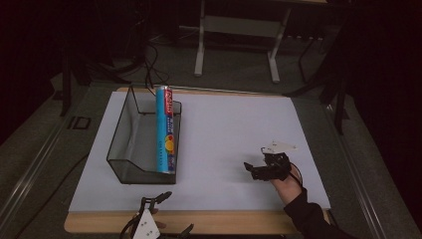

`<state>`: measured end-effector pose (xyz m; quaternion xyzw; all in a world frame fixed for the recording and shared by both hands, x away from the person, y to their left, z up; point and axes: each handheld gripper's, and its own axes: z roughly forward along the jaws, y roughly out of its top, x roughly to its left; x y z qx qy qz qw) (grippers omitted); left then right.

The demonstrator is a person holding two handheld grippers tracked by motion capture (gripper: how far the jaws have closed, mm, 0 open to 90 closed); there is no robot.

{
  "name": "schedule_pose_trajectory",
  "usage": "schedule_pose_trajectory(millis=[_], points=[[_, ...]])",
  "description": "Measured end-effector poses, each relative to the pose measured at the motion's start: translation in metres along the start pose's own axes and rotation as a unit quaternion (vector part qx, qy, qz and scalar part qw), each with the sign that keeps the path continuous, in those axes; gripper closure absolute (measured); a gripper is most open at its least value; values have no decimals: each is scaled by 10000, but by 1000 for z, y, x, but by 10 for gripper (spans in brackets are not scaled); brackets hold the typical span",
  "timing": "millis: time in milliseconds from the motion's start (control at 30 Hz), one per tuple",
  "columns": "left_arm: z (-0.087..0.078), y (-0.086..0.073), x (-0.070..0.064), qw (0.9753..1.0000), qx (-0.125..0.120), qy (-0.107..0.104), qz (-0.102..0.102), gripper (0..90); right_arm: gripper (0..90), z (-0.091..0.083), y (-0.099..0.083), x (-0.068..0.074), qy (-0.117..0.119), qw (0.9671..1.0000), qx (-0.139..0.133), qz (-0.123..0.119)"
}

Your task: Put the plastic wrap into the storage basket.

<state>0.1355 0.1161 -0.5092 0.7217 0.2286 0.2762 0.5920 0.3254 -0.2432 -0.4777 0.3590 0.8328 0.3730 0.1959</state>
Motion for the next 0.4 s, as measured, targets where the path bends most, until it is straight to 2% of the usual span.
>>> schedule_pose_trajectory(millis=[167, 400], points=[[-1, 0, 0, 10000, -6, -17, 14, 12, 142, 1, -7, -1, -96, 9999, -53, -13], [0, -1, -1, 9999, 67, -64, 46, 12, 141, 5, -11, 0, -124, 9991, -294, -296]])
